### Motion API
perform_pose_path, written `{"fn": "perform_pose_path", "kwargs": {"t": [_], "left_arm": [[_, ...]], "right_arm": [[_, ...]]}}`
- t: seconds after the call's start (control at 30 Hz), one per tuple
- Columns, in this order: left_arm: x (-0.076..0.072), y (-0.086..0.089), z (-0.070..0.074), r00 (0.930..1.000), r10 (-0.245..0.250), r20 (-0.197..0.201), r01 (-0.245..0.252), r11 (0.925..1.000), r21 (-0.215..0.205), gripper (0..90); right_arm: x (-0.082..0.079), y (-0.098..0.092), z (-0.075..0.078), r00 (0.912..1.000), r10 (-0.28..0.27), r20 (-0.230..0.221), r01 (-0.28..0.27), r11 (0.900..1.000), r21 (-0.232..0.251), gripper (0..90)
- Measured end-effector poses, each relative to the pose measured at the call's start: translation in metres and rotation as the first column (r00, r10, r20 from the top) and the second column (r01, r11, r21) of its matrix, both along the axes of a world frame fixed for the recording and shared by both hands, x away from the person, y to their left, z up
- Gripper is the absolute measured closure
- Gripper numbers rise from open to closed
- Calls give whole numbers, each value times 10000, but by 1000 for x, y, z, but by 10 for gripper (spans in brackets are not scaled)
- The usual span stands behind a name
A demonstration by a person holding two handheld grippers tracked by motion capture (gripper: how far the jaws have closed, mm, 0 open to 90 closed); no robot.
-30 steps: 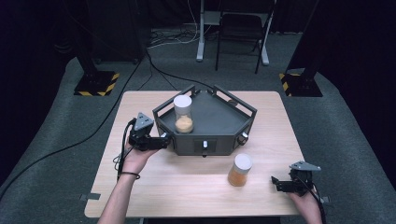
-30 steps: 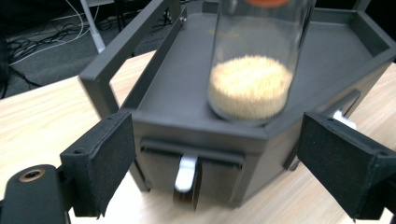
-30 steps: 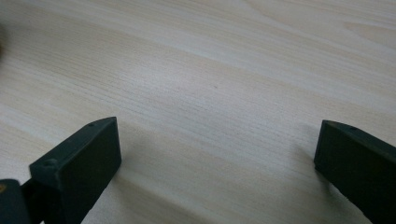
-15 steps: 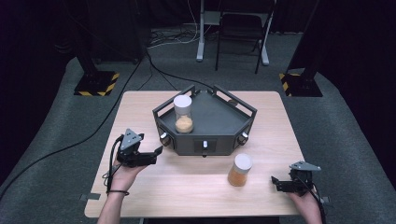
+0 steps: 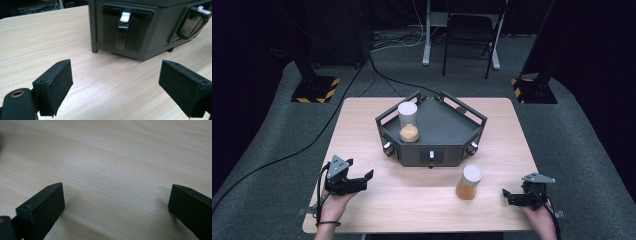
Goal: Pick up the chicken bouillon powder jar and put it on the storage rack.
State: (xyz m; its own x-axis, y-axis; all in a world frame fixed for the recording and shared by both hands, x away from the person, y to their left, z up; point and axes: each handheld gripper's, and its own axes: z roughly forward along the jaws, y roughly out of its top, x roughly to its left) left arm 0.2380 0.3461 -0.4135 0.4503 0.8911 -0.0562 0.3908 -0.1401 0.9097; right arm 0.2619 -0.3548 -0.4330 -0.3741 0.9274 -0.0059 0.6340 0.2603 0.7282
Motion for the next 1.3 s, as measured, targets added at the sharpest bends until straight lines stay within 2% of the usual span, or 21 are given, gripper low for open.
{"fn": "perform_pose_path", "kwargs": {"t": [0.03,0.07,0.27,0.43,0.53,0.63,0.73,0.97,1.17,1.23,1.3], "left_arm": [[1,1,-2,9999,-48,-111,47,10000,-34,124],[3,2,-1,9992,-135,-382,138,9999,71,124],[-1,3,-6,9988,24,-496,2,9986,534,123],[-2,7,-10,9985,162,-517,-130,9981,609,123],[-3,7,-14,9971,455,-613,-399,9952,892,127],[2,16,-27,9914,671,-1124,-612,9966,553,127],[8,18,-30,9835,838,-1605,-749,9953,611,127],[13,17,-32,9789,858,-1857,-700,9935,903,127],[22,13,-31,9692,754,-2346,-500,9924,1125,122],[24,14,-31,9681,597,-2435,-354,9941,1030,120],[27,11,-29,9643,585,-2583,-271,9920,1234,116]], "right_arm": [[0,0,0,10000,-2,-1,2,10000,0,0],[0,0,0,10000,-2,-2,2,10000,1,0],[0,0,0,10000,21,0,-21,10000,-3,0],[0,0,0,10000,28,-2,-28,10000,-5,0],[0,0,0,10000,-8,-3,8,10000,-1,0],[0,1,0,10000,-33,-3,33,10000,-9,0],[0,1,0,10000,-47,-3,47,10000,-15,0],[0,1,0,10000,-52,-2,52,10000,-15,0],[0,1,0,10000,-50,2,50,10000,-18,0],[0,1,0,10000,-51,1,51,10000,-18,0],[0,1,0,10000,-46,-2,46,10000,-16,0]]}}
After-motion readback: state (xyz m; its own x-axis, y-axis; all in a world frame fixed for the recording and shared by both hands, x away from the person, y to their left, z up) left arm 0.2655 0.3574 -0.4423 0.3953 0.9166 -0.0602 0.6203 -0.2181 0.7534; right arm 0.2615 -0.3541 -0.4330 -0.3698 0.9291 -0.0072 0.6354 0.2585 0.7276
